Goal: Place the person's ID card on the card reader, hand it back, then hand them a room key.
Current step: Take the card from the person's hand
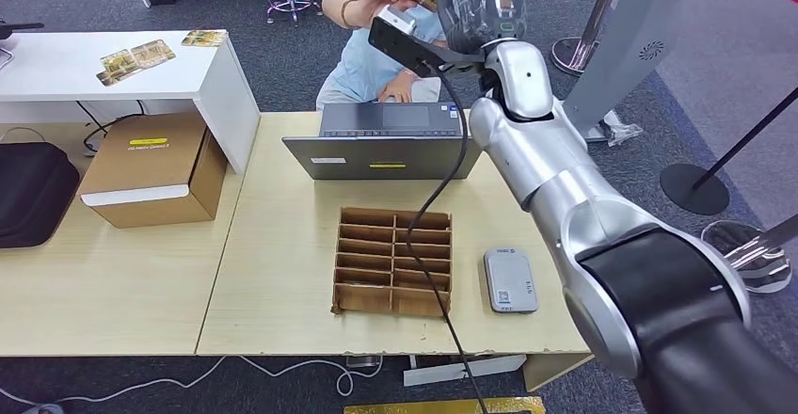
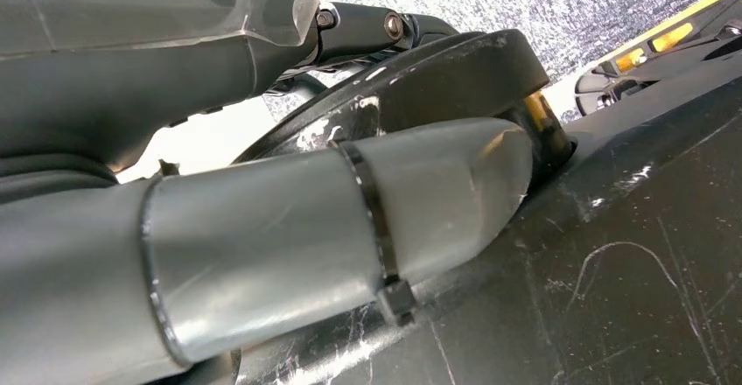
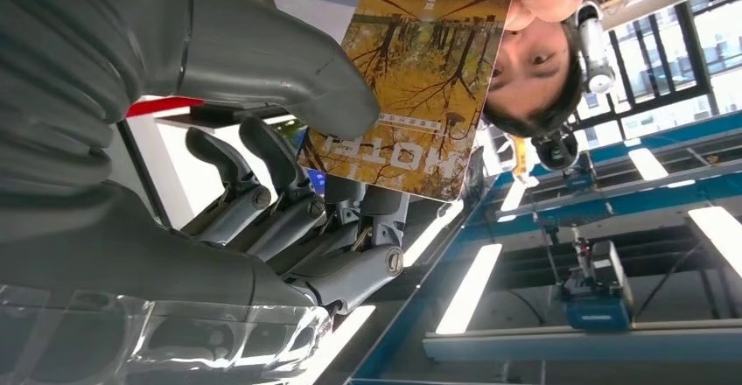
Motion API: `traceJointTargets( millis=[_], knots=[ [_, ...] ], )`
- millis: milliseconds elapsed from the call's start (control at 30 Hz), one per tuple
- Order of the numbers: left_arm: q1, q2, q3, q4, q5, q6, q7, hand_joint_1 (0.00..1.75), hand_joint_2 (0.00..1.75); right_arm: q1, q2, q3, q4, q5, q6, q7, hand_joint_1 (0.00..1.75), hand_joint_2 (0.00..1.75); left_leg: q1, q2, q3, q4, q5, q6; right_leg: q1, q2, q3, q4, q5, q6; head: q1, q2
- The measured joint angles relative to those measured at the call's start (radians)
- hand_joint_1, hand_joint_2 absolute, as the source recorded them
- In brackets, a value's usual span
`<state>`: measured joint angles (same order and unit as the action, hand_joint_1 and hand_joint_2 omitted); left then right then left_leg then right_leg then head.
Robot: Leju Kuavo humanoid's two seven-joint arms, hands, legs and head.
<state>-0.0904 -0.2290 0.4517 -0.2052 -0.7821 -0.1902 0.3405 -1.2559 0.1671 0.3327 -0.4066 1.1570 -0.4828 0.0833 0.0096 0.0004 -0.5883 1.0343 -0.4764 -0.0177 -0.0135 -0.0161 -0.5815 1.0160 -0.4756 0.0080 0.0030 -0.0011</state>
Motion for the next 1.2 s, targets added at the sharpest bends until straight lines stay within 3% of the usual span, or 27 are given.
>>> traceJointTargets(
  millis=[300, 433, 567, 800, 1033, 1200],
  knots=[
    [-0.002, -0.001, 0.000, 0.000, -0.008, -0.002, 0.009, 0.00, 0.00, 0.026, -0.030, -0.032, -0.011, -0.011, -0.013, -0.015, 1.75, 1.75, 0.000, 0.000, 0.000, 0.000, 0.000, 0.000, 0.000, 0.000, 0.000, 0.000, 0.000, 0.000, 0.000, 0.000],
    [-0.004, -0.002, 0.000, 0.000, -0.008, -0.002, 0.015, 0.00, 0.00, 0.037, -0.040, -0.053, -0.025, -0.067, -0.026, -0.058, 1.75, 1.75, 0.000, 0.000, 0.000, 0.000, 0.000, 0.000, 0.000, 0.000, 0.000, 0.000, 0.000, 0.000, 0.000, 0.000],
    [-0.004, -0.001, 0.000, 0.000, 0.002, -0.005, 0.015, 0.00, 0.00, 0.070, -0.046, -0.122, -0.071, -0.282, -0.020, -0.184, 1.75, 1.75, 0.000, 0.000, 0.000, 0.000, 0.000, 0.000, 0.000, 0.000, 0.000, 0.000, 0.000, 0.000, 0.000, 0.000],
    [-0.002, 0.000, 0.006, 0.000, 0.038, -0.004, 0.015, 0.00, 0.00, 0.170, -0.064, -0.213, -0.187, -0.644, 0.098, -0.364, 1.75, 1.75, 0.000, 0.000, 0.000, 0.000, 0.000, 0.000, 0.000, 0.000, 0.000, 0.000, 0.000, 0.000, 0.000, 0.000],
    [0.001, 0.002, 0.035, 0.000, 0.076, -0.002, 0.010, 0.00, 0.00, 0.243, -0.130, -0.215, -0.270, -0.810, 0.209, -0.409, 1.75, 1.75, 0.000, 0.000, 0.000, 0.000, 0.000, 0.000, 0.000, 0.000, 0.000, 0.000, 0.000, 0.000, 0.000, 0.000],
    [0.004, 0.002, 0.060, 0.000, 0.090, -0.004, 0.002, 0.00, 0.00, 0.339, -0.216, -0.215, -0.342, -0.954, 0.358, -0.399, 1.75, 1.75, 0.000, -0.002, 0.000, 0.000, 0.000, 0.001, 0.000, -0.002, 0.000, -0.002, 0.000, 0.000, 0.000, 0.000]
  ],
)
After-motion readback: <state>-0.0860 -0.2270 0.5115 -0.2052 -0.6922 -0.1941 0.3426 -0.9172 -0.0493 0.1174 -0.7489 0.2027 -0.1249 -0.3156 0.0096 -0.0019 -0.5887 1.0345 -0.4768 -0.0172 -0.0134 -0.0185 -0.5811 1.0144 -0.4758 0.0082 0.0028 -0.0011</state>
